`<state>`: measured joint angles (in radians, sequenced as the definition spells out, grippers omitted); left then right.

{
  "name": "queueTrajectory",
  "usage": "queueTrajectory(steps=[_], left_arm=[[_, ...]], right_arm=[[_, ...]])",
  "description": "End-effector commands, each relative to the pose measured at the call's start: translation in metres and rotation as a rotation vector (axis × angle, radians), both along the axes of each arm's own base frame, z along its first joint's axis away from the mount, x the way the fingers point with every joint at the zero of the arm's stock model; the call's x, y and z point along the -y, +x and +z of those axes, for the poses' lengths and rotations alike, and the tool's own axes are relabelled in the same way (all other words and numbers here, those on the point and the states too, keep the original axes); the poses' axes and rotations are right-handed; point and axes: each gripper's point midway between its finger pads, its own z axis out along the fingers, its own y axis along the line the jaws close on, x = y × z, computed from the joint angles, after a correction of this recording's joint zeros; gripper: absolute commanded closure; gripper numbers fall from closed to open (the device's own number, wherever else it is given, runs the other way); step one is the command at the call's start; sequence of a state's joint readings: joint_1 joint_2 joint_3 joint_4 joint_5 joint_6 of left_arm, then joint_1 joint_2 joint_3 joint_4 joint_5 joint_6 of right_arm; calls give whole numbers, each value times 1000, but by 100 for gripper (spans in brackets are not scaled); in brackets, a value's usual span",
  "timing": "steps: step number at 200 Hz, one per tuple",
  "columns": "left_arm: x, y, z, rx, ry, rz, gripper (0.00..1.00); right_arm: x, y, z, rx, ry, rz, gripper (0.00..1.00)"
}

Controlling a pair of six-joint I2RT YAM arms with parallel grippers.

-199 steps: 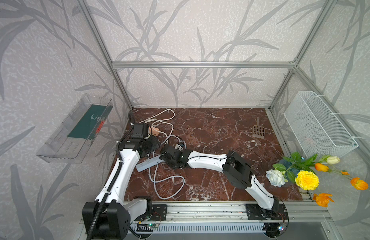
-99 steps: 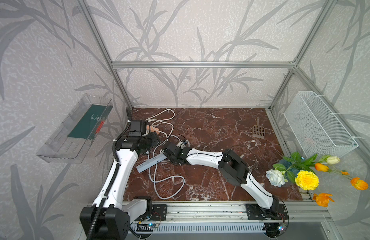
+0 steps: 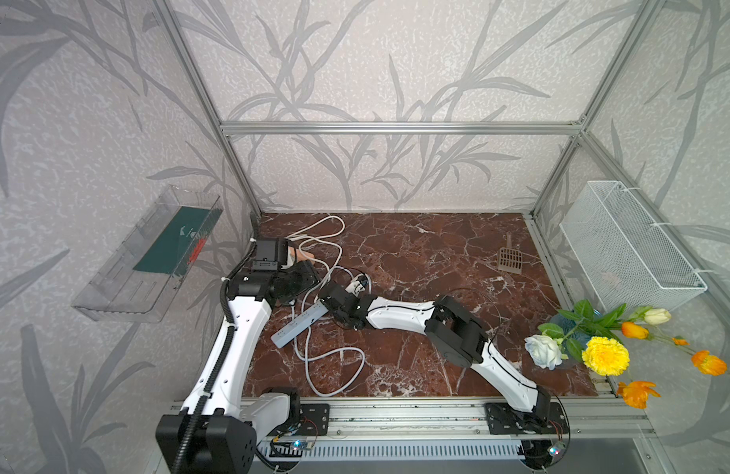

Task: Wrap the cord around the power strip
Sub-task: Pick up the power strip from the center of the board.

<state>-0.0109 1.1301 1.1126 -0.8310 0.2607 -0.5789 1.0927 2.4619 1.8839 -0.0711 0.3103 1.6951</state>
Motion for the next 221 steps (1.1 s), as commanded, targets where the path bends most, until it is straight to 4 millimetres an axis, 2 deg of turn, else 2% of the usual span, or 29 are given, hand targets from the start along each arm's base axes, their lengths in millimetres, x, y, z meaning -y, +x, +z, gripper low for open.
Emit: queueTrajectory(steps=[1,23,53,59,61,69,84,97,127,158,176,185,203,207,221], left_arm=[[-4,-2,20,42,16,6,35],[-6,-3,30,60,36,-2,36],[1,2,49,109,24,-48,34],[3,3,54,122,20,-59,33],[3,4,55,125,20,-62,32],[4,8,60,143,17,-68,30],[13,16,68,184,-10,-114,25],[26,22,75,216,-66,-168,21],[70,46,75,260,-336,-296,9],[118,55,63,233,-549,-445,4],[137,55,79,242,-738,-526,1],[145,56,88,254,-800,-554,1],[165,48,104,264,-845,-638,1],[171,45,107,266,-846,-659,1],[184,33,116,281,-855,-717,2]], right_arm=[[10,2,-19,2,-57,-15,65],[11,12,22,121,-25,10,76],[21,31,101,296,69,91,80],[23,30,116,331,73,125,80],[32,41,123,347,70,116,80],[40,49,144,396,73,151,80],[52,55,175,436,99,267,80],[72,58,203,474,176,345,80],[124,66,250,469,463,380,81],[160,58,301,618,439,447,80],[174,50,323,700,411,520,78],[179,48,327,731,407,548,78],[188,50,328,756,404,572,78],[194,46,341,787,414,570,78],[204,51,349,811,428,551,77]])
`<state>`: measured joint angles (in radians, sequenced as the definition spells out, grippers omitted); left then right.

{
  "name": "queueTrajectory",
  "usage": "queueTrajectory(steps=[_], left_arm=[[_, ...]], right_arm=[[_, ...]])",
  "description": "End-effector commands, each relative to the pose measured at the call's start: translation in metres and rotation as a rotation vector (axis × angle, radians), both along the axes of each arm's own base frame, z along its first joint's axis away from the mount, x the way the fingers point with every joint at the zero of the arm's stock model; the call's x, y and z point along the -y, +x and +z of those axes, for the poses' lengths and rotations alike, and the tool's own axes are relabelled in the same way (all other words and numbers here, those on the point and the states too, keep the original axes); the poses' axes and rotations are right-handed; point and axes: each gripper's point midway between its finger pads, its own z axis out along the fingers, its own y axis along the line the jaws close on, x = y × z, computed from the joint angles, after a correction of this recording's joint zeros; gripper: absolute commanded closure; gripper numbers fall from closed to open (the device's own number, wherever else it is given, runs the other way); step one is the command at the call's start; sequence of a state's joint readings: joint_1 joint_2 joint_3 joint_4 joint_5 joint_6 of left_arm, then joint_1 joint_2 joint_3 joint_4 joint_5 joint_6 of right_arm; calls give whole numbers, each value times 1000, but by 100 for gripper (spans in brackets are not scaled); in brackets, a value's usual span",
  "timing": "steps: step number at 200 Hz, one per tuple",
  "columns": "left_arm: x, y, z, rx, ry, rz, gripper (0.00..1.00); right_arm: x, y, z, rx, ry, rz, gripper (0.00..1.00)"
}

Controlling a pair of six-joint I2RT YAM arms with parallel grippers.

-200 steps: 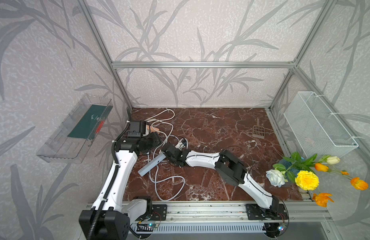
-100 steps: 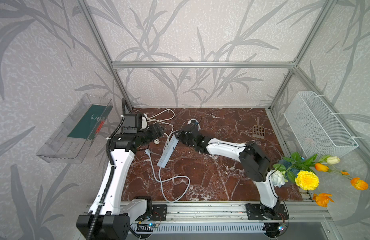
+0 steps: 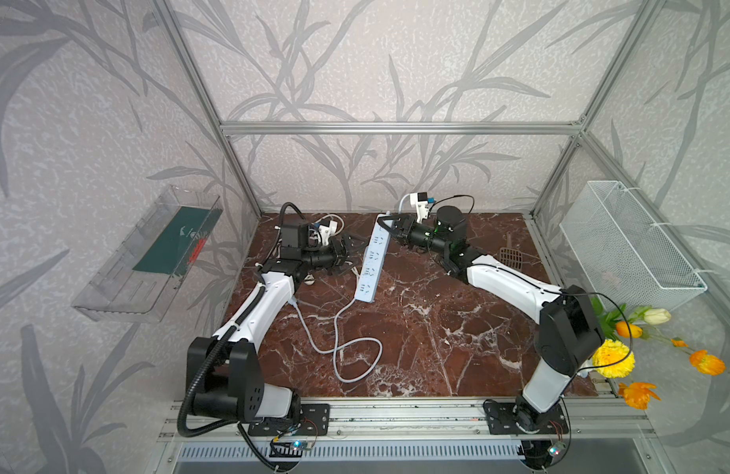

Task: Wrap the cord around the power strip
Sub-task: Pick up the power strip from the center of the board.

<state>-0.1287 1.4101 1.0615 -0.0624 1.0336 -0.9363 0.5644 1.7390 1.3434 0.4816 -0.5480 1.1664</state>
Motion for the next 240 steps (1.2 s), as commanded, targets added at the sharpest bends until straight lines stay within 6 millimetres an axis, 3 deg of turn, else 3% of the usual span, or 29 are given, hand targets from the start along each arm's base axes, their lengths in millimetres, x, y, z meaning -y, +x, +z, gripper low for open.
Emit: queueTrajectory(steps=[1,46,70,76,96,111,131,152,167,173,188,208,240], left_arm=[[32,-27,64,163,-135,-180,3],[10,-22,94,222,-225,-89,14],[47,-42,63,216,-121,-189,15],[54,-48,54,216,-94,-215,15],[58,-54,40,228,-73,-217,16],[60,-55,42,262,-88,-208,19],[66,-57,63,320,-132,-212,31],[65,-57,76,367,-141,-207,71],[65,-56,70,369,-89,-212,95],[64,-57,67,368,-62,-213,100],[60,-53,70,389,-20,-200,100],[54,-47,92,454,13,-175,100],[40,-24,129,560,101,-74,100]], right_arm=[[23,-10,51,170,77,36,77],[44,-2,60,200,128,-29,77],[43,5,59,182,148,-50,78],[45,4,69,208,177,-56,78],[45,5,74,215,181,-76,78],[41,5,72,214,162,-89,78],[35,7,60,191,126,-106,78],[38,14,52,183,113,-150,75],[41,18,51,184,105,-174,69],[40,18,52,187,104,-169,62],[39,18,49,182,95,-163,43],[41,13,35,178,39,-164,22],[34,-21,8,254,-153,-157,16]])
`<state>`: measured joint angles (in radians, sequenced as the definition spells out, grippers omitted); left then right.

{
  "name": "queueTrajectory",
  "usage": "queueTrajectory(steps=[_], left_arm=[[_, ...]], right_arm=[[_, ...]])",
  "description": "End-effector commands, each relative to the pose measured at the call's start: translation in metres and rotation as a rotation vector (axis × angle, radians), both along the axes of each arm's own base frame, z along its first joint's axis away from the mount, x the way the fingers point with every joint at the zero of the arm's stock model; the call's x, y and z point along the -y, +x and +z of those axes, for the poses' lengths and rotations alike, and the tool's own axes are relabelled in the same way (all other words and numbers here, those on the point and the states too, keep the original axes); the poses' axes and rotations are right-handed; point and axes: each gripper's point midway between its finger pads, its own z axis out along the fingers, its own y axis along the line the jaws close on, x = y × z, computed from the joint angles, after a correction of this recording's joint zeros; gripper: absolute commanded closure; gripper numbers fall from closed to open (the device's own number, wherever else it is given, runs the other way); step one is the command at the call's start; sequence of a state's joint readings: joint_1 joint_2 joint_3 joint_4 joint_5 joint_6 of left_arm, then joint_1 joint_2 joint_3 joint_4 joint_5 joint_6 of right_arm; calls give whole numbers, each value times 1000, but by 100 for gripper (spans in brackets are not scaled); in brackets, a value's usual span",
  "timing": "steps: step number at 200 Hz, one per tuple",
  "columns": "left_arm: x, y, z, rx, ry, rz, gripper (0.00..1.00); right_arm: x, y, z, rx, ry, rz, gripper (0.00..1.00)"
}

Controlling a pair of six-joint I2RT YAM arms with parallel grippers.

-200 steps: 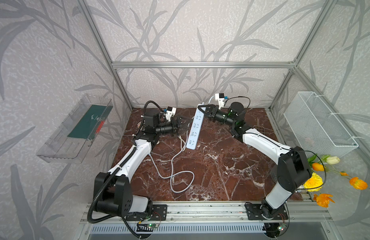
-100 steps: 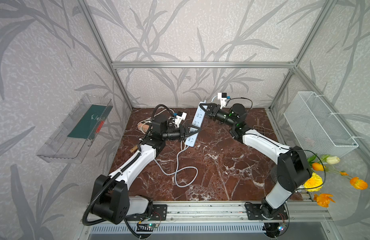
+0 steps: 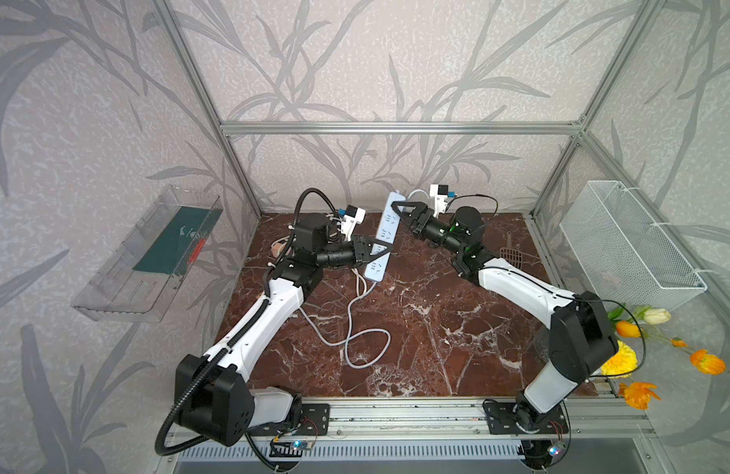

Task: Wrap the cord around the power strip
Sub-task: Pick up the power strip from the center of the board, then wrap the power cord around the power strip.

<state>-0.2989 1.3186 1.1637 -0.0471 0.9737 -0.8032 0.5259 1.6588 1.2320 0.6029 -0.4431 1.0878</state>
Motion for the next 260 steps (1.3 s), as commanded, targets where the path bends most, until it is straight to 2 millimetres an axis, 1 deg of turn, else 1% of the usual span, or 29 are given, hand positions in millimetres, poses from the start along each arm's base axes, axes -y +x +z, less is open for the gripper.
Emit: queueTrajectory(steps=[1,9,19,28,40,50,59,60,71,76,99,106,109,110,112,118,133,151,159,181,190,194,199,206,211,216,235,242,260], left_arm=[[-12,14,56,241,46,75,100],[-13,17,65,261,63,86,100],[-12,18,77,289,72,86,100],[-10,17,87,306,70,80,100],[-5,12,97,323,63,58,100],[-1,5,106,337,51,31,100],[2,-1,113,347,39,14,100],[2,-1,114,347,37,13,100],[3,-4,122,354,24,8,100],[3,-6,125,358,17,8,100],[5,-7,136,366,-13,-1,100],[6,-7,137,363,-19,-4,100],[6,-8,137,362,-21,-4,100],[6,-7,137,360,-21,-5,100],[7,-8,138,361,-22,-6,100],[8,-8,138,357,-25,-11,100],[11,-12,137,353,-32,-32,100],[11,-15,134,343,-37,-40,100],[10,-17,136,345,-36,-40,100],[7,-22,143,367,-39,-41,100],[6,-22,145,372,-39,-35,100],[5,-21,146,376,-37,-30,100],[3,-19,147,379,-35,-23,100],[1,-16,148,383,-29,-10,100],[-2,-14,150,386,-28,0,100],[-3,-12,152,390,-29,6,100],[-14,0,157,414,-18,55,100],[-22,7,158,425,-2,93,100],[-59,35,166,426,12,247,100]], right_arm=[[-4,-31,-8,103,-178,-24,16],[-6,-41,-15,135,-242,-41,16],[-2,-48,-27,157,-319,-108,16],[8,-46,-42,171,-391,-203,16],[15,-41,-57,213,-496,-276,16],[13,-34,-71,244,-602,-299,15],[8,-28,-77,296,-676,-322,12],[8,-28,-74,310,-677,-329,11],[-5,-23,-75,391,-709,-342,4],[-10,-22,-69,427,-698,-352,2],[-39,-19,-54,528,-673,-355,1],[-44,-18,-49,544,-666,-365,1],[-45,-17,-43,552,-659,-375,1],[-46,-15,-49,545,-670,-375,1],[-48,-13,-53,541,-678,-379,1],[-49,-8,-53,535,-685,-405,2],[-45,19,-54,500,-720,-517,7],[-44,51,-62,471,-804,-597,13],[-43,61,-65,463,-822,-618,15],[-54,76,-76,474,-854,-600,23],[-58,78,-80,482,-866,-583,30],[-60,78,-82,488,-869,-575,34],[-61,76,-84,495,-874,-565,42],[-62,72,-86,509,-887,-558,59],[-61,68,-90,516,-908,-555,69],[-60,65,-94,526,-934,-552,75],[-54,43,-109,550,-1011,-506,93],[-50,33,-114,561,-1050,-486,100],[-43,-1,-133,584,-1152,-410,100]])
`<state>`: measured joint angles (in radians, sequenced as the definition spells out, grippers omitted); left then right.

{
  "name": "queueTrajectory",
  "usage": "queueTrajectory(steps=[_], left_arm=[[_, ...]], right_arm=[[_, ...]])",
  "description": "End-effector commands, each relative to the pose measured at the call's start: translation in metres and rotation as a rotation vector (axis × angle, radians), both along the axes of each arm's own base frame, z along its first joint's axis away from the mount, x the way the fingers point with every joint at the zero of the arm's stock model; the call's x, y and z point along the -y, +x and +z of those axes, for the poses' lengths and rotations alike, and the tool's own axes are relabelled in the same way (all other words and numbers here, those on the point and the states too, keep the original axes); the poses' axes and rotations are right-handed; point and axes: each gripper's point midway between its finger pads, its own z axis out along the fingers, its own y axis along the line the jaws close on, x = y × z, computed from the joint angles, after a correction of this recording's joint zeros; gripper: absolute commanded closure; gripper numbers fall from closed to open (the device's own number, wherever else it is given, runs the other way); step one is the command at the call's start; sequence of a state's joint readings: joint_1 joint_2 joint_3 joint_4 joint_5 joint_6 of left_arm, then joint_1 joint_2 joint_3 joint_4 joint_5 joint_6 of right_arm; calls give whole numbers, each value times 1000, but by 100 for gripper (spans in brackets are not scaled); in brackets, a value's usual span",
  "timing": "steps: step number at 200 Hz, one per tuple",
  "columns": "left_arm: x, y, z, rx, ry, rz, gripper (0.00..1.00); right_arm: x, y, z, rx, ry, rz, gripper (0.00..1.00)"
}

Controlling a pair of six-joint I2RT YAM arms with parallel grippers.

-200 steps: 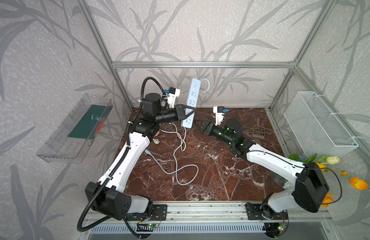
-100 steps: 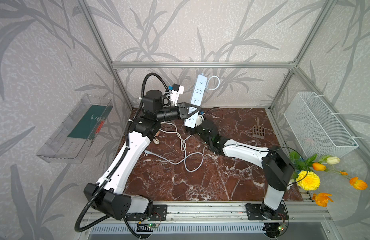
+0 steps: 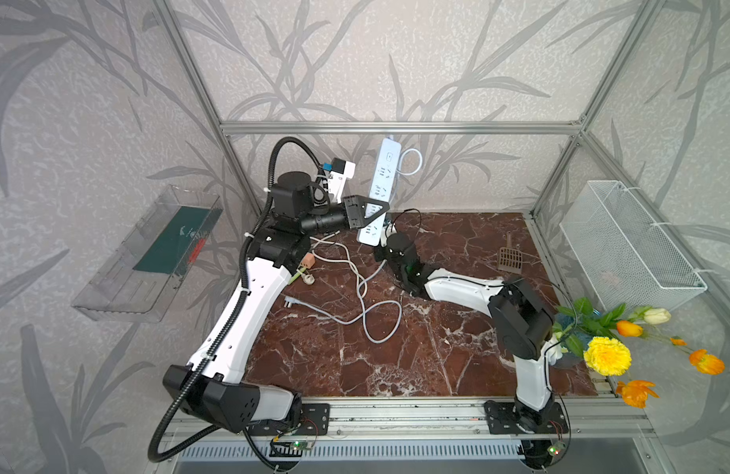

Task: Wrap the cord around the power strip
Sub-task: Wrap the power cord around the power strip.

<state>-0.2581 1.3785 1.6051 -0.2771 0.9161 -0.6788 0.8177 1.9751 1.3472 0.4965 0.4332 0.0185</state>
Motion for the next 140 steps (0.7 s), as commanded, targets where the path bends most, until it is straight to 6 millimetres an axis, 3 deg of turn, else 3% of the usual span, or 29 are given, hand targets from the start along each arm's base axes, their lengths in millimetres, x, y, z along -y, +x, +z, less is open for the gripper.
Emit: queueTrajectory(steps=[1,15,30,50,61,71,93,114,140], left_arm=[[-43,23,46,166,-23,171,100],[-78,46,51,163,-23,304,100],[-115,69,41,143,69,472,100],[-157,92,17,152,354,688,100],[-177,103,-6,128,530,766,100],[-188,111,-32,113,709,795,100],[-205,122,-96,33,987,774,100],[-202,122,-138,34,1116,706,100],[-189,122,-177,27,1245,601,100]], right_arm=[[9,-40,5,19,-139,41,100],[17,-69,-11,14,-254,66,100],[30,-92,-29,6,-363,90,100],[43,-119,-27,84,-532,120,100],[54,-128,-20,163,-618,102,100],[52,-144,-6,260,-671,130,100],[59,-156,36,406,-702,147,100],[69,-157,89,538,-706,88,100],[61,-179,151,693,-610,180,100]])
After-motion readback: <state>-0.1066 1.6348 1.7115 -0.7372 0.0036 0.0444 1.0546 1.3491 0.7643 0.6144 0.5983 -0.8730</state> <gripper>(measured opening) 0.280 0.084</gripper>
